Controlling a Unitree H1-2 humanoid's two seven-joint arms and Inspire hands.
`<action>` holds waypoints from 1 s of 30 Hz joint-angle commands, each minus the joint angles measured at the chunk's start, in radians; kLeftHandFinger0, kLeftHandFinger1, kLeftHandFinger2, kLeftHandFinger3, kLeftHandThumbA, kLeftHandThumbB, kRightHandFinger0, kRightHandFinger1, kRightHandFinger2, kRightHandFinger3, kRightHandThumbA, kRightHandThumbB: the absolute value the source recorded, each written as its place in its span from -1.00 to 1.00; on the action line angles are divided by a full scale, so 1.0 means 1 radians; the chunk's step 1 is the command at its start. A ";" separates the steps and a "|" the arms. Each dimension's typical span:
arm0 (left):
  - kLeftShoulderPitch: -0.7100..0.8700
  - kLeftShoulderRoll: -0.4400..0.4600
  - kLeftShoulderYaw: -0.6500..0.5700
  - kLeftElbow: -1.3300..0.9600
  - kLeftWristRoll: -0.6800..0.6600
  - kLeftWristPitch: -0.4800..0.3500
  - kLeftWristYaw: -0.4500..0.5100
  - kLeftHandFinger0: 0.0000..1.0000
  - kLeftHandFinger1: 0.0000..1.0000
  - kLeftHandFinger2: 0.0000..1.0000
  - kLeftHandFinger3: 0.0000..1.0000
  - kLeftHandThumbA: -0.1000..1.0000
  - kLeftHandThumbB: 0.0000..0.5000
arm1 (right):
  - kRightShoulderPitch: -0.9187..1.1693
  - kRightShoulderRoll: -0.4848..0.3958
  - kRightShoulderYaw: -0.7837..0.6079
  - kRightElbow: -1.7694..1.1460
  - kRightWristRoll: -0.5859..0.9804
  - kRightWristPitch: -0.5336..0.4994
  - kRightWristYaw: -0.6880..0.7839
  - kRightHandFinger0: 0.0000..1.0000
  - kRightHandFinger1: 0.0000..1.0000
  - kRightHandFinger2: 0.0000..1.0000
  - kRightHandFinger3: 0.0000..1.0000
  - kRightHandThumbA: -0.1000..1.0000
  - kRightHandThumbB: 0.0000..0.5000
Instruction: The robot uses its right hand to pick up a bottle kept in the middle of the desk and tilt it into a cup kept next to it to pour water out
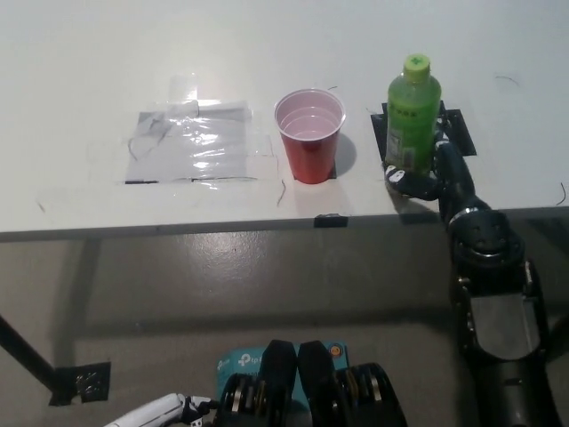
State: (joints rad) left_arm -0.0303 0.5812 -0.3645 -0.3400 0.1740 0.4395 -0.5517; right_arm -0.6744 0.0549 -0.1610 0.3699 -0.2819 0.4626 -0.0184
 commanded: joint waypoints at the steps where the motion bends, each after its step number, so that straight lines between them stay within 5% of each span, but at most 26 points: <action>1: 0.007 0.024 0.009 -0.018 -0.017 0.002 -0.026 0.99 1.00 1.00 1.00 0.40 0.53 | -0.094 0.028 -0.033 0.072 -0.065 -0.167 -0.352 0.19 0.05 0.39 1.00 -0.12 -0.29; 3: 0.007 0.023 0.011 -0.018 -0.022 -0.001 -0.027 1.00 1.00 1.00 1.00 0.39 0.48 | -0.113 0.028 -0.052 0.102 -0.050 -0.234 -0.402 -0.81 -0.95 -0.54 1.00 -0.44 -0.93; 4: 0.007 0.024 0.011 -0.020 -0.021 0.005 -0.029 1.00 1.00 1.00 1.00 0.41 0.51 | -0.118 0.023 -0.050 0.110 -0.052 -0.250 -0.416 -0.98 -1.00 -0.89 1.00 -0.50 -0.99; 5: 0.005 0.025 0.009 -0.026 -0.019 0.016 -0.031 1.00 1.00 1.00 1.00 0.40 0.46 | -0.126 0.015 -0.044 0.117 -0.061 -0.272 -0.433 -1.00 -1.00 -1.00 1.00 -0.58 -1.00; 7: 0.007 0.029 0.009 -0.026 -0.018 -0.001 -0.031 1.00 1.00 1.00 1.00 0.39 0.39 | -0.121 0.011 -0.031 0.111 -0.070 -0.295 -0.442 -1.00 -1.00 -1.00 1.00 -0.69 -1.00; 10: 0.010 0.029 0.010 -0.031 -0.019 0.008 -0.031 1.00 1.00 1.00 1.00 0.41 0.43 | -0.123 0.009 -0.022 0.098 -0.067 -0.303 -0.448 -1.00 -1.00 -0.91 0.64 -0.99 -1.00; 13: 0.011 0.030 0.010 -0.036 -0.020 0.015 -0.033 1.00 1.00 1.00 1.00 0.42 0.41 | -0.125 0.007 -0.015 0.099 -0.055 -0.322 -0.452 -1.00 -1.00 -0.58 0.37 -1.00 -1.00; 15: 0.012 0.029 0.011 -0.029 -0.018 0.006 -0.031 1.00 1.00 1.00 1.00 0.45 0.40 | -0.118 -0.011 0.019 0.089 -0.068 -0.329 -0.425 -1.00 -1.00 -0.56 -0.06 -1.00 -1.00; 18: 0.012 0.031 0.010 -0.028 -0.013 -0.004 -0.034 1.00 1.00 1.00 1.00 0.48 0.34 | -0.103 -0.029 0.053 0.071 -0.087 -0.337 -0.412 -1.00 -1.00 -0.54 -0.32 -1.00 -1.00; 27: 0.002 0.050 0.016 -0.036 -0.005 0.002 -0.049 1.00 1.00 1.00 1.00 0.52 0.39 | -0.083 -0.143 0.201 0.077 -0.172 -0.377 -0.402 -1.00 -1.00 -0.44 -0.39 -1.00 -0.98; 30: 0.005 0.049 0.016 -0.031 0.001 -0.013 -0.044 1.00 1.00 1.00 1.00 0.54 0.41 | -0.070 -0.238 0.290 0.074 -0.247 -0.432 -0.388 -1.00 -1.00 -0.67 -0.36 -1.00 -1.00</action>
State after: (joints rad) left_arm -0.0214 0.6032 -0.3623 -0.3439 0.1708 0.4386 -0.5859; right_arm -0.6901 -0.1001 0.0667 0.4842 -0.4177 0.1699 -0.3865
